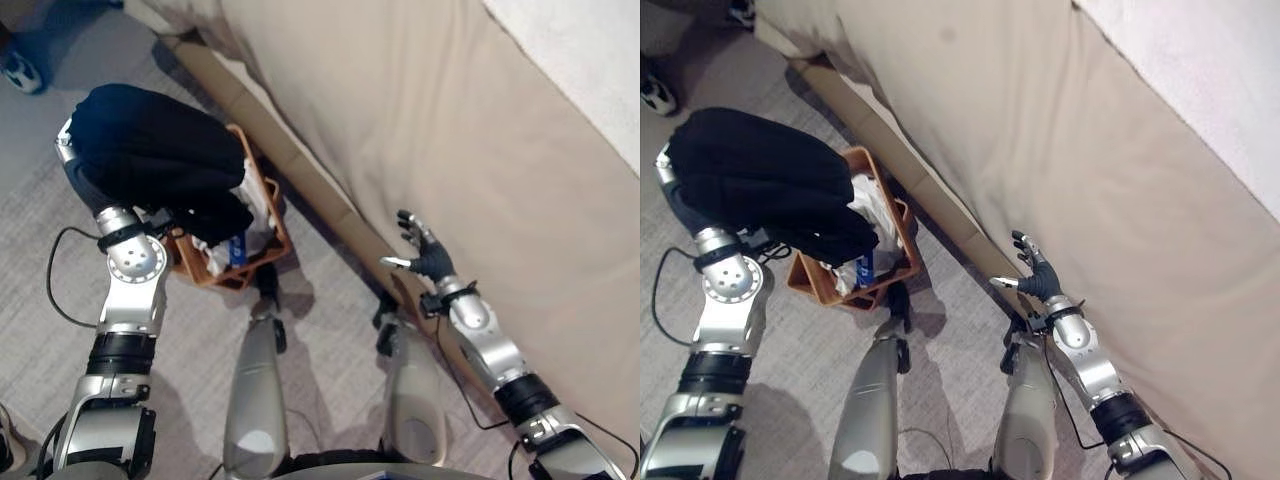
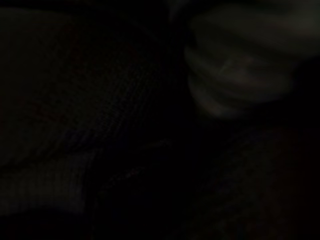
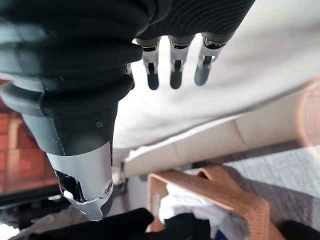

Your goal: Pick up clothes into the bucket

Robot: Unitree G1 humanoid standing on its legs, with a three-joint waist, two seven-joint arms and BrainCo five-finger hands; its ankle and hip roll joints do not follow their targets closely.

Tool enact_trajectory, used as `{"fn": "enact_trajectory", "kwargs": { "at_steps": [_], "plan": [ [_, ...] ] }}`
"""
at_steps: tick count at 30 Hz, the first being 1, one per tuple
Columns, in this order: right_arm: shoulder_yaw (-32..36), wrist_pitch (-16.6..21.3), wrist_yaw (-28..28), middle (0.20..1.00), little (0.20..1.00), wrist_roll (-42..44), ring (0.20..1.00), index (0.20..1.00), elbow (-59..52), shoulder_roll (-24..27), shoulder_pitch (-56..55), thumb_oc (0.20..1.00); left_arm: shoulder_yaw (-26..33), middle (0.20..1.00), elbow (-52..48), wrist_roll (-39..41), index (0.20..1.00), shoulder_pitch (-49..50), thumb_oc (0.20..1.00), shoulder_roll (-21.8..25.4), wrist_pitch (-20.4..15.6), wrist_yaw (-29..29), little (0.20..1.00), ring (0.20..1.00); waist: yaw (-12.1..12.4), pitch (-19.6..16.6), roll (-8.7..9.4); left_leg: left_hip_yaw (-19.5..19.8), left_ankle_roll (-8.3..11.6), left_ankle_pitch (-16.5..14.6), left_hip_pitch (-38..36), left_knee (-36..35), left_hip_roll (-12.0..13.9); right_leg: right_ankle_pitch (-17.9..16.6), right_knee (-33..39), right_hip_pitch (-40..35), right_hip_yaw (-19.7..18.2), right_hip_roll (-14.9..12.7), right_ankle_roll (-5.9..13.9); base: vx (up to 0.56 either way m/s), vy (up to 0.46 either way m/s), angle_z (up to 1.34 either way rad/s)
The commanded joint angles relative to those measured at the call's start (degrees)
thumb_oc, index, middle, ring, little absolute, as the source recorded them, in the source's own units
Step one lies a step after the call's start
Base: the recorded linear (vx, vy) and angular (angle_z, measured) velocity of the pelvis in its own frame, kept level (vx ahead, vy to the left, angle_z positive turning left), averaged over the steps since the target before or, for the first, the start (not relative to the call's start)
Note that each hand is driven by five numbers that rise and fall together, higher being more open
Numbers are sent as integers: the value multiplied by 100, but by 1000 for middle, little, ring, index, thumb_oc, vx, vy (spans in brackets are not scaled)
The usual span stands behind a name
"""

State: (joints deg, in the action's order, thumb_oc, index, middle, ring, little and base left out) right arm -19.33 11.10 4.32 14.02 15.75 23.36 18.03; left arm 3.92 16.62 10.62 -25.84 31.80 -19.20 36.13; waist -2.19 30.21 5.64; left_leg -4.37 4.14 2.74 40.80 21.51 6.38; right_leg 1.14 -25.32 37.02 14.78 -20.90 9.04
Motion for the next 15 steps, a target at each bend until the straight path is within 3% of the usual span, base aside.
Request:
{"fn": "enact_trajectory", "kwargs": {
  "at_steps": [1,15],
  "plan": [
    [28,488,135,1000,1000,95,1000,1000,-753,36,-44,1000,165,200,-128,-427,200,-525,200,354,-106,405,200,200,-65,-42,182,162,-255,-990,445,1077,-46,-230,-144,183,-305,-87,219,-55,-15,-10],
    [357,744,325,1000,1000,470,1000,1000,-954,170,-281,1000,-186,200,584,-474,200,-1134,200,453,150,634,200,200,-284,-42,241,272,-336,-1157,1973,1906,-54,46,-1046,1776,-557,-57,126,-14,7,0]
  ]
}}
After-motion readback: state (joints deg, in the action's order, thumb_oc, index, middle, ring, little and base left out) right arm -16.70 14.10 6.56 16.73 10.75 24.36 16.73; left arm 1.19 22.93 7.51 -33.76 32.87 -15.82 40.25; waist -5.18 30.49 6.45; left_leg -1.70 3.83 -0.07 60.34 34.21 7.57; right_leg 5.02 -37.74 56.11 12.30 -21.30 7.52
